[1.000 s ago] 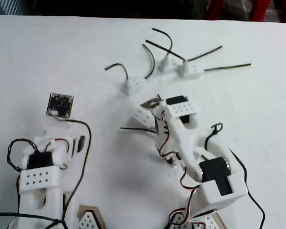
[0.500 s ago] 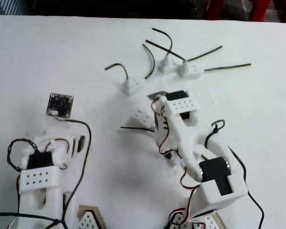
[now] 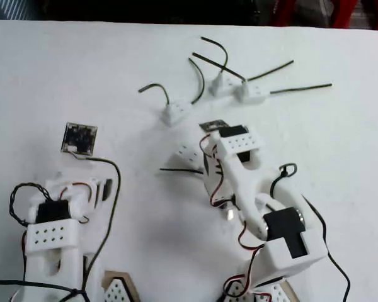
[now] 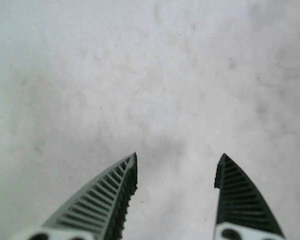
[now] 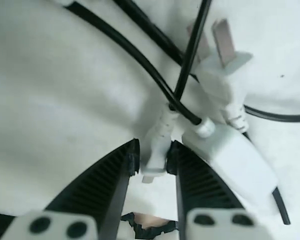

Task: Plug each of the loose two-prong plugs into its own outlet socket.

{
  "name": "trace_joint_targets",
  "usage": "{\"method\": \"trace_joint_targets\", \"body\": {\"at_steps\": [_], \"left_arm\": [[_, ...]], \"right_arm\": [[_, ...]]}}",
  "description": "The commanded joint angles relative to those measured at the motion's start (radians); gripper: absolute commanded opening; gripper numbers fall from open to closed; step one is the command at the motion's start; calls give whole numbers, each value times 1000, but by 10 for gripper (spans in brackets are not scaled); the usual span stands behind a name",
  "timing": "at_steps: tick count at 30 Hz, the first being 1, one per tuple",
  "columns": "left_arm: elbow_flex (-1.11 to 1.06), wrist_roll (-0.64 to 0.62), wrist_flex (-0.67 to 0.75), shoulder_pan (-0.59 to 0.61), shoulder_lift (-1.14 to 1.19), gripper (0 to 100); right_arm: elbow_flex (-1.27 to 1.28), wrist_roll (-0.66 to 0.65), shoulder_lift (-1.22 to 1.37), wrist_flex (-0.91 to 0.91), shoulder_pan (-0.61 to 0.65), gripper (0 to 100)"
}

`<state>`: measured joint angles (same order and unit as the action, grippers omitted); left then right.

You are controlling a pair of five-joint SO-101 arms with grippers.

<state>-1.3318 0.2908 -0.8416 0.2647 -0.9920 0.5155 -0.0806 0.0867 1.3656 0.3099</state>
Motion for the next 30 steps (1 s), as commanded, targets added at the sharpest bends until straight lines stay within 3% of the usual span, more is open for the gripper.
{"method": "trace_joint_targets", "body": {"at_steps": [1, 6, 14, 23, 30], "left_arm": [[-2, -5, 20, 7, -18, 253], [-2, -5, 20, 7, -18, 253], [-2, -5, 20, 5, -18, 253], [-2, -5, 20, 5, -18, 253], [-2, -5, 20, 5, -18, 253]], "right_arm": [[3, 8, -4, -15, 1, 90], [2, 3, -4, -16, 2, 15], [-3, 2, -47, 28, 12, 19], [-2, 2, -407, 165, 165, 19], [-2, 2, -671, 171, 208, 19]]}}
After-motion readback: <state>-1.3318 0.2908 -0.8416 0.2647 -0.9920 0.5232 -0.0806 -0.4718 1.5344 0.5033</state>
